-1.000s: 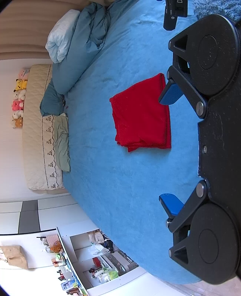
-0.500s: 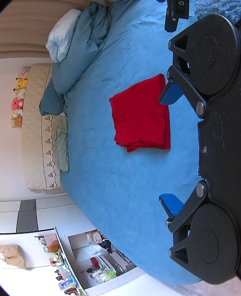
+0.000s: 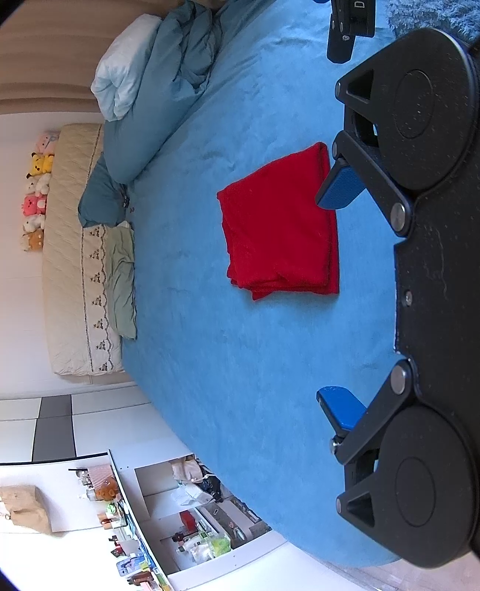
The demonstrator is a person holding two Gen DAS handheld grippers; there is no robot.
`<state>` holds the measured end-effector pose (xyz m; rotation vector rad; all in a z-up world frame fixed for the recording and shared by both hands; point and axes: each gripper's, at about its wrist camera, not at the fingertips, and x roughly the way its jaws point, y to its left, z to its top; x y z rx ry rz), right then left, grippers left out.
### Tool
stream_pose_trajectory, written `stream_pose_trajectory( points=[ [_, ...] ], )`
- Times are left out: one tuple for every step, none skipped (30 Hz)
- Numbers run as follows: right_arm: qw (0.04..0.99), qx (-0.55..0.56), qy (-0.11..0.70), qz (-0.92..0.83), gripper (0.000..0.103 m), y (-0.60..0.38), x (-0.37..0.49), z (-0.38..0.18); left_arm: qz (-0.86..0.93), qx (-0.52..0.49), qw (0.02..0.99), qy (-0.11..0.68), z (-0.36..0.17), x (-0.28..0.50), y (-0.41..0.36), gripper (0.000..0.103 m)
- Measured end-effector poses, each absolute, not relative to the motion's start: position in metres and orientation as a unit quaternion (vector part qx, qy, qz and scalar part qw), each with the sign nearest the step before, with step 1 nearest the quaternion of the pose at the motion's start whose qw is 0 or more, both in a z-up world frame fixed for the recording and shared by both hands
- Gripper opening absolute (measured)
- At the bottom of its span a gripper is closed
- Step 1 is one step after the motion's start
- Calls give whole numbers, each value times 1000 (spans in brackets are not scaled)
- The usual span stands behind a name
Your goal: Fold small clothes
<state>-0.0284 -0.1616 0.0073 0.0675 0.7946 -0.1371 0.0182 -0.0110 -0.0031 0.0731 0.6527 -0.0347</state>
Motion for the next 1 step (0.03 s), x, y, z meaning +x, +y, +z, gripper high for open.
stream_pose_trajectory(
  points=[
    [919,33,387,-67,103,-162,-28,7,-17,35,946,322,-3,19,-10,103]
  ],
)
